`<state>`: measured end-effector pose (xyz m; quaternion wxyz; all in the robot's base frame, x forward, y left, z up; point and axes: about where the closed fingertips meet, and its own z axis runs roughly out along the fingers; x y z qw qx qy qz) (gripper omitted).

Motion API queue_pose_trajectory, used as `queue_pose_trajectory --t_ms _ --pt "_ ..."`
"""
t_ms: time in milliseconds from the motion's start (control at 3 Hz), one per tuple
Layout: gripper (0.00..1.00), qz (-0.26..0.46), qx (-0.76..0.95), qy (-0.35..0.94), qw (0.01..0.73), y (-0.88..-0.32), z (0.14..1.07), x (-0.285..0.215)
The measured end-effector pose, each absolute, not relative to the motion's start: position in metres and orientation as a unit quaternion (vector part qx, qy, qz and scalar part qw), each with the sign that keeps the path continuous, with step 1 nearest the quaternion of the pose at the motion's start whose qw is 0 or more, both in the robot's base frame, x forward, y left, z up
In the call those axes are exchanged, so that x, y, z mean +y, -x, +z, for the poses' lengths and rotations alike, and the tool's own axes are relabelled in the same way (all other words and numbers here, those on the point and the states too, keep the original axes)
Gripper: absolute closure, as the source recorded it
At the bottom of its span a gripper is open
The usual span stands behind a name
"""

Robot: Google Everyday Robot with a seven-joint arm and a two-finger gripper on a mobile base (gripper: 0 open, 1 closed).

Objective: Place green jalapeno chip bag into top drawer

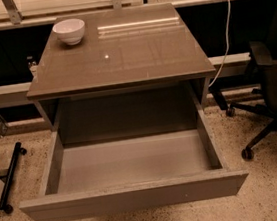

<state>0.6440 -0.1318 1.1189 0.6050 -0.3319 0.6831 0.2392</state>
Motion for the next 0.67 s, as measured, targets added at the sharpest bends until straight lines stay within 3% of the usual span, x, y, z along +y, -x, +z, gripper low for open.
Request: queue_pose_trajectory --t_ms 667 --pt "1.00 0.253 0.698 0.331 0.582 -0.6169 1.1050 -0.1317"
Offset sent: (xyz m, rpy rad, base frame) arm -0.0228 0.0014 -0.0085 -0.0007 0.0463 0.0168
